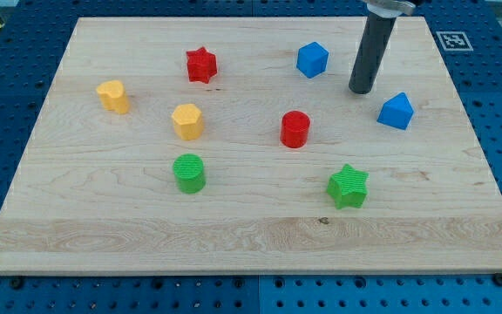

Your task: Push the blue triangle towards the bottom right

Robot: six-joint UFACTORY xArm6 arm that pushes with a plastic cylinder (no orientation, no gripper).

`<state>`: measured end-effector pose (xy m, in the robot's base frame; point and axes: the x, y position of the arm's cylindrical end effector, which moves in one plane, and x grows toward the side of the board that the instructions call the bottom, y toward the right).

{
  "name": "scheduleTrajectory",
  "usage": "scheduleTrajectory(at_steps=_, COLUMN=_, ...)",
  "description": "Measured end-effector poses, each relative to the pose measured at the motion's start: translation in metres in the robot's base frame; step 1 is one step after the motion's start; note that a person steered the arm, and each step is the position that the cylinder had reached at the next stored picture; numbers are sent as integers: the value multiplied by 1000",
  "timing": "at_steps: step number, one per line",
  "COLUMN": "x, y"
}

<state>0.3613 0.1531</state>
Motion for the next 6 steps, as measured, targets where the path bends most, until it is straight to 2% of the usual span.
scheduleTrajectory(at_steps=2, x=30, y=1)
scheduleTrajectory(at_steps=4, x=17, y=8)
scheduleTrajectory(at_steps=6, x=32, y=35)
